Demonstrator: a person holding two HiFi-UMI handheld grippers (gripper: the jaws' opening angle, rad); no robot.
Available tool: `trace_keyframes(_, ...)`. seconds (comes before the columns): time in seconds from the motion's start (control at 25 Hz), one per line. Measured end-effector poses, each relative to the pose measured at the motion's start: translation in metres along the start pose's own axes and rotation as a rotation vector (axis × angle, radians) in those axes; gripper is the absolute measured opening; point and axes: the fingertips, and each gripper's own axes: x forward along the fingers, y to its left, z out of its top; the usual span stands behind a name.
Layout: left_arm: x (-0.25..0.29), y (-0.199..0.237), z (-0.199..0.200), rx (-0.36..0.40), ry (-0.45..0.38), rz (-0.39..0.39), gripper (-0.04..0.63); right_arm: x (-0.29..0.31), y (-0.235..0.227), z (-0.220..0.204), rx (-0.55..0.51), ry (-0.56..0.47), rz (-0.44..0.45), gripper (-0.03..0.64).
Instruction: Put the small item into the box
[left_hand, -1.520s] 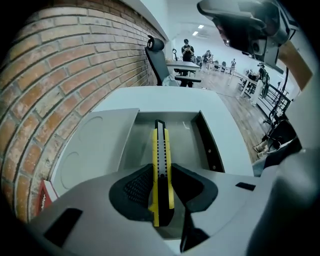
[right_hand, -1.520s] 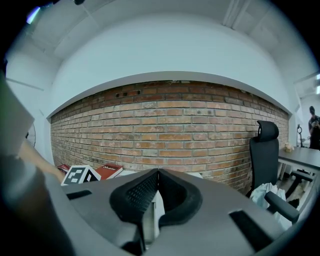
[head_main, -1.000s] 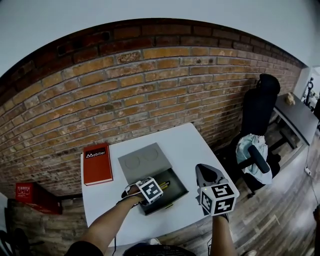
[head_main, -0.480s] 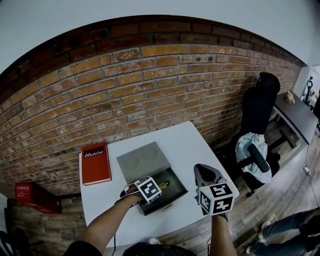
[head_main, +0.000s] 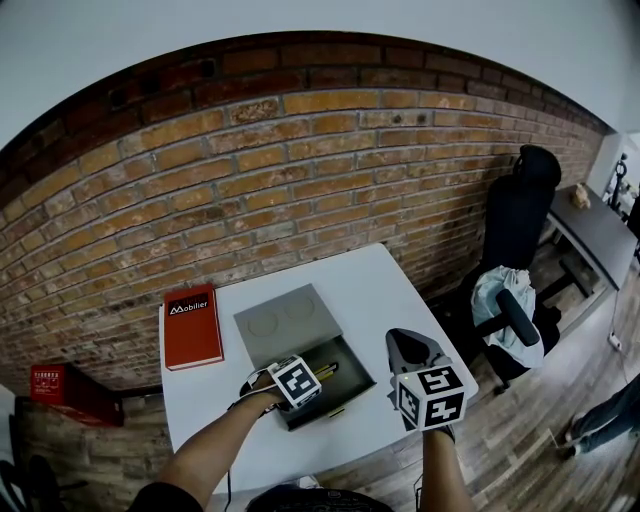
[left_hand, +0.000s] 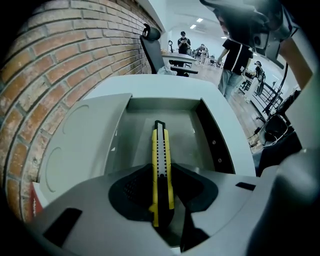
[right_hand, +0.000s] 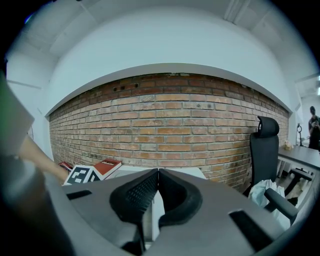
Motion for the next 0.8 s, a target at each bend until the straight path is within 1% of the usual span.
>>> trace_keyframes(0.2, -0.004, -0.001, -0.002, -0.040, -0.009, -0.004, 0.132, -0.001, 0.001, -0.001, -0.008, 0.004, 0.006, 0.020)
trace_keyframes(0.4, -0.008, 0.002, -0.001, -0.055, -0.023, 0.010, 0.147, -0.003, 0.000, -0.003, -0.008, 0.010, 0.007, 0.020)
trace_keyframes(0.72, -0.010, 0.006, 0.002, -0.072, -0.033, 0.063, 0.153, -0.011, -0.003, -0.006, -0.004, 0.015, 0.015, 0.020)
trace_keyframes(0.8, -0.017, 0.007, 0.008, -0.078, -0.058, 0.080, 0.153, -0.013, -0.002, -0.006, -0.006, 0.013, 0.020, 0.020)
